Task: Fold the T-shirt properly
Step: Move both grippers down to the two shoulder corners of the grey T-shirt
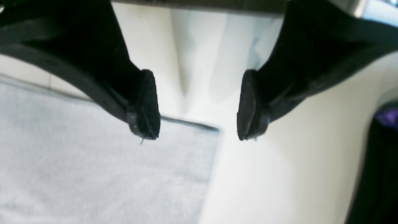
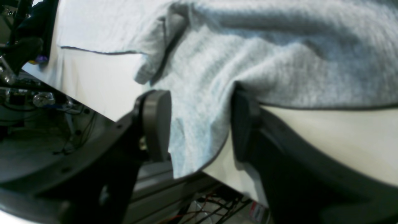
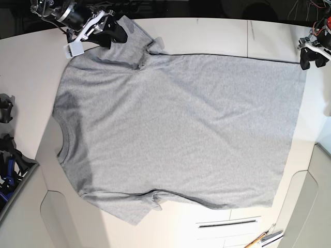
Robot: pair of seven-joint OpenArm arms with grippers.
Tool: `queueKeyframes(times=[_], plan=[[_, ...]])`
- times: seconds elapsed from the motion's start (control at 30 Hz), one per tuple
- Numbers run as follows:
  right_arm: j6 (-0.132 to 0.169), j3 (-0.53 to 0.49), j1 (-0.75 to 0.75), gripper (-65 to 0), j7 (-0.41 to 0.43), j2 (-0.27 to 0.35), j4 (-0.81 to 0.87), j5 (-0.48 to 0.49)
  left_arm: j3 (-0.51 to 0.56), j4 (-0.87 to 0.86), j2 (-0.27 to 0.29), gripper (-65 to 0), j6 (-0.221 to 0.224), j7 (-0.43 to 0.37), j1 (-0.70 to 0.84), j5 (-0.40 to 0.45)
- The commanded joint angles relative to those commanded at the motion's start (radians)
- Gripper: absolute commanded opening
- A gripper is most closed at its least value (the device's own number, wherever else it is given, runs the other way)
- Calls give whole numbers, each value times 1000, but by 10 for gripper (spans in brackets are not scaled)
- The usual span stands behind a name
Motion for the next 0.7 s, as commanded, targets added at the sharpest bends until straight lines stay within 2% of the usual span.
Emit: queueKeyframes(times=[0.1,0.27,0.6,0.7], plan=[[0,1,0,-338,0,-3,0,0,0,-103,-27,-229,-17,5,-49,-40],[0,1,0,-338,0,-15,0,0,24,-207,-28,-229,-60,11,-69,-98],[0,1,0,-338,0,-17,0,0,137,-216,-28,-229,-68,20,-100,-89],[0,1,0,-338,0,-25,0,0,184,-216,-28,-229,-121,27,-100,-69]])
